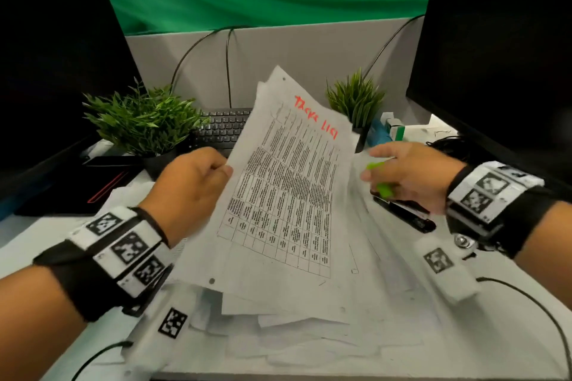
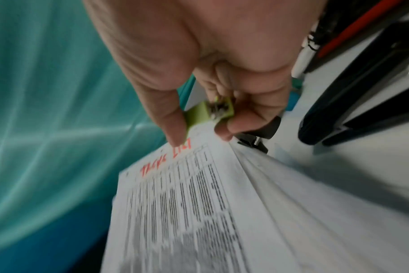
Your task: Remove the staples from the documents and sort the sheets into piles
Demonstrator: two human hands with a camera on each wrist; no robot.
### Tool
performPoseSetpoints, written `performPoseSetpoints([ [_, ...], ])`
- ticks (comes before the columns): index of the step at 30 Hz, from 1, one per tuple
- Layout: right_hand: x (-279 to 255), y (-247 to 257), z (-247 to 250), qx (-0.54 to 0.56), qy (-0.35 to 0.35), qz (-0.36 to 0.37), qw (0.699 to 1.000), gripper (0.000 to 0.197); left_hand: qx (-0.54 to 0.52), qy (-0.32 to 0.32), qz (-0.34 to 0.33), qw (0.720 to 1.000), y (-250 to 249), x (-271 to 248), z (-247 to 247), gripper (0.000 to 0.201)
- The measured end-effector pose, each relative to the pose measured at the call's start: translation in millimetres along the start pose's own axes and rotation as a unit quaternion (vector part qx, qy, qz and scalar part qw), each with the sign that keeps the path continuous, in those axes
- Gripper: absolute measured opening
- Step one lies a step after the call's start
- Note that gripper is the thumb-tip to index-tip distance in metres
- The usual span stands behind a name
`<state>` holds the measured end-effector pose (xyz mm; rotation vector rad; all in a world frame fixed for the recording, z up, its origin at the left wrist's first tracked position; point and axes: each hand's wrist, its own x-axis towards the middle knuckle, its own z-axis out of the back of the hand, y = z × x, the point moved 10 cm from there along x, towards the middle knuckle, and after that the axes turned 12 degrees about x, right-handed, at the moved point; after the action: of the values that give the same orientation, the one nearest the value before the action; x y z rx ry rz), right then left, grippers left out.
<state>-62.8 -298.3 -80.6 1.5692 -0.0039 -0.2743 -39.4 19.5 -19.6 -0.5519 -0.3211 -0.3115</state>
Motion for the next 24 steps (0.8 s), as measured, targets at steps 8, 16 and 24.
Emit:
performPoseSetpoints([
  [8,-5.0,9.3,-4.7,0.172,0.062,-0.035,0.983,0.04,-0.205,0.001,0.079,0.976,34.6,-32.8,-12.1,0.021],
  [16,-0.4,22.6,-17.8,0.091,0.051,-0.004,0.995,0.017,-0.318,0.129,0.135,0.93,31.5,-25.0,-41.1,0.042],
  [24,2.2,32.6,-21.2,0.071,0.034,-0.009,0.997,0.019,-0.499,0.089,0.191,0.841,32.1,19.6,-44.0,0.057],
])
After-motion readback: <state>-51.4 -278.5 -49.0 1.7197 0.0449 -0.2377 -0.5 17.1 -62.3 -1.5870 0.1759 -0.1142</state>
